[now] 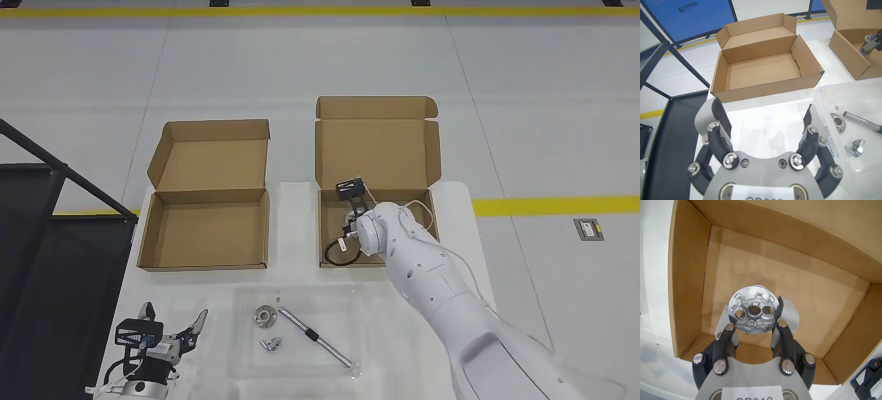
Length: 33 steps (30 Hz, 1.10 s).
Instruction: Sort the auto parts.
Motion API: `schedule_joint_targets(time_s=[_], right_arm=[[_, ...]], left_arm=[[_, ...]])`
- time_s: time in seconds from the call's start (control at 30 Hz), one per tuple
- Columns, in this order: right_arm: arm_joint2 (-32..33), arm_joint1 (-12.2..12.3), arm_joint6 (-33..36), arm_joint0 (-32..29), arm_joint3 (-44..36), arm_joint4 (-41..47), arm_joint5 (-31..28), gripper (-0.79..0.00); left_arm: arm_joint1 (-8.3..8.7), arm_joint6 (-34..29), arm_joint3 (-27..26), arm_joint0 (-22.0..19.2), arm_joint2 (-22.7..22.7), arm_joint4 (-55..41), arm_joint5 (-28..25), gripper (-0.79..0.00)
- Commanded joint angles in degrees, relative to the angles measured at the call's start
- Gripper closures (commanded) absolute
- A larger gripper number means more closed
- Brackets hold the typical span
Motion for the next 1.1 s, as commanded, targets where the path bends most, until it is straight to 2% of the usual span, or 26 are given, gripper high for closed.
schedule_joint_targets(time_s=[0.0, 0.3, 0.5, 0.63, 0.8, 0.87, 0.93, 1.07], right_arm=[[0.0, -0.36, -0.38, 0.22, 1.07, 0.23, -0.15, -0.785], [0.36, -1.17, -2.81, 0.86, 1.89, 0.1, 0.81, -0.785], [1.18, -0.12, -4.62, -0.75, -5.11, -1.99, 1.55, -0.785], [2.8, 2.09, -3.81, -5.29, -17.33, -5.41, 1.74, -0.785], [7.69, 6.8, 3.98, -17.48, -44.19, -13.58, -1.19, -0.785], [9.81, 8.56, 8.59, -23.5, -55.59, -17.14, -4.29, -0.785], [10.66, 9.8, 13.8, -28.31, -63.97, -18.88, -9.89, -0.785], [9.33, 10.97, 19.41, -32.73, -71.6, -20.08, -21.59, -0.785]], left_arm=[[0.0, 0.0, 0.0, 0.0, 0.0, 0.0, 0.0, -0.785], [0.0, 0.0, 0.0, 0.0, 0.0, 0.0, 0.0, -0.785], [0.0, 0.0, 0.0, 0.0, 0.0, 0.0, 0.0, -0.785], [0.0, 0.0, 0.0, 0.0, 0.0, 0.0, 0.0, -0.785], [0.0, 0.0, 0.0, 0.0, 0.0, 0.0, 0.0, -0.785], [0.0, 0.0, 0.0, 0.0, 0.0, 0.0, 0.0, -0.785], [0.0, 0.0, 0.0, 0.0, 0.0, 0.0, 0.0, -0.785], [0.0, 0.0, 0.0, 0.0, 0.0, 0.0, 0.0, -0.785]])
